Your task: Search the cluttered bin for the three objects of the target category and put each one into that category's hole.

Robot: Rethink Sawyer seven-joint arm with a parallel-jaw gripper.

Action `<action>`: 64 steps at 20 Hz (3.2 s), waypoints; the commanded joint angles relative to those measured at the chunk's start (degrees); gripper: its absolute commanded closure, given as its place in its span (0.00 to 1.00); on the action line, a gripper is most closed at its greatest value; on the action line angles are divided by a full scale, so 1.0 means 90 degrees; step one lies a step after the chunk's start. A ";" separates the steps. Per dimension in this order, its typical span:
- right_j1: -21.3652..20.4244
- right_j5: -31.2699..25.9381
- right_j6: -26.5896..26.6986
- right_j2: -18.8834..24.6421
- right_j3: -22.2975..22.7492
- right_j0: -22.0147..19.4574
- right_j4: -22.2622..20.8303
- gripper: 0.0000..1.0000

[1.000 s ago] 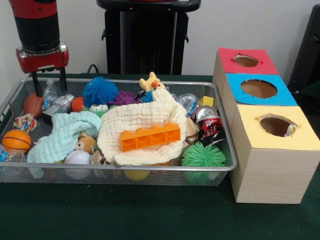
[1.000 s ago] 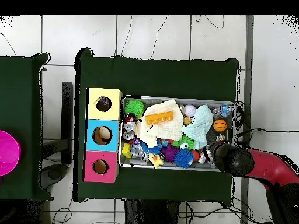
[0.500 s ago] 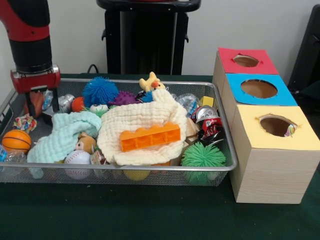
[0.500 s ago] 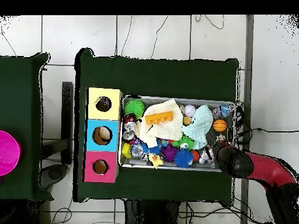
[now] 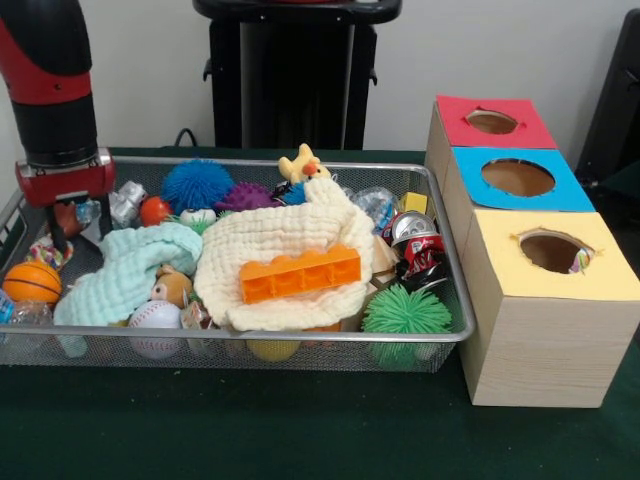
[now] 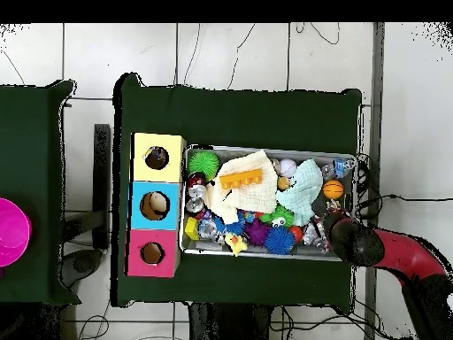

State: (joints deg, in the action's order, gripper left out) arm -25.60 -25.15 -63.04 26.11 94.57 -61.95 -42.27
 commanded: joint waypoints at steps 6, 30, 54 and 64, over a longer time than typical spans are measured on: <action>0.0576 0.0184 0.1082 0.0356 -0.0716 -0.0384 -0.0908 0.00; -0.0677 -0.0258 0.0156 0.0156 0.0285 0.0210 -0.0309 0.00; 0.0648 0.0544 0.0370 0.0267 -0.0441 -0.0106 -0.0833 0.00; -0.0305 -0.0212 0.0339 0.0427 -0.0023 0.0044 -0.0287 0.00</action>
State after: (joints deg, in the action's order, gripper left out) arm -24.67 -21.80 -63.04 27.14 94.73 -62.06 -45.77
